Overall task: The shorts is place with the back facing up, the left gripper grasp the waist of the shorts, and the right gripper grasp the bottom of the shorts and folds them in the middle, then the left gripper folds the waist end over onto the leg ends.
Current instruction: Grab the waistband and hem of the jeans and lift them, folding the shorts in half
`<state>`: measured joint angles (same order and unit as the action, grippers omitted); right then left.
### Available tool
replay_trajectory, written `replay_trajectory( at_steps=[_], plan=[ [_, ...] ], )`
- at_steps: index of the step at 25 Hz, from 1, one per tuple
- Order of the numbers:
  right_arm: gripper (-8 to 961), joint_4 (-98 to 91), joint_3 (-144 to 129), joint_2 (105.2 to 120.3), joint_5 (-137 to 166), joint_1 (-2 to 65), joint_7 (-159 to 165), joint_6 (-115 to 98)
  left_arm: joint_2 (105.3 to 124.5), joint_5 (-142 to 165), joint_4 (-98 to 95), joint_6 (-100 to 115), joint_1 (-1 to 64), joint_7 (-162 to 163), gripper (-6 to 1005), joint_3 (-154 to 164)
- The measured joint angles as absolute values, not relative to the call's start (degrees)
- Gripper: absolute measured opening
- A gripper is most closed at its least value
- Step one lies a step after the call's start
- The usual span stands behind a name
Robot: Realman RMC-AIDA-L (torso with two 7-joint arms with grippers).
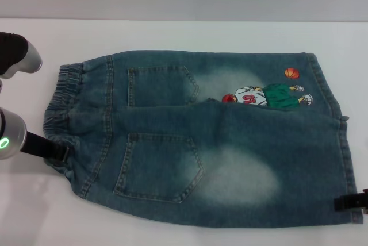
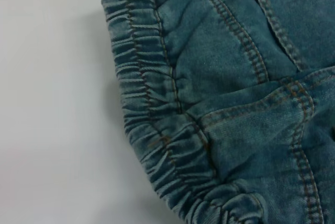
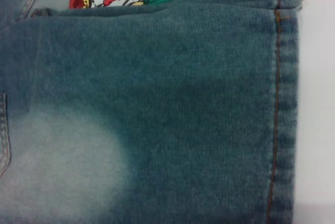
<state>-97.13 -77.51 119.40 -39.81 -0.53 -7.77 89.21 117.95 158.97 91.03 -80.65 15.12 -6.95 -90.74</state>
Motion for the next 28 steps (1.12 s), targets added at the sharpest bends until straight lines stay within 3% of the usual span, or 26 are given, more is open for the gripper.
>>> replay_trajectory(
  at_steps=[28],
  plan=[
    [629,-95.81,-78.36,119.38,-37.41,-0.28,-7.73,89.04,117.95,158.64,90.96,-80.55,15.21,-6.98,99,-90.57]
  ],
)
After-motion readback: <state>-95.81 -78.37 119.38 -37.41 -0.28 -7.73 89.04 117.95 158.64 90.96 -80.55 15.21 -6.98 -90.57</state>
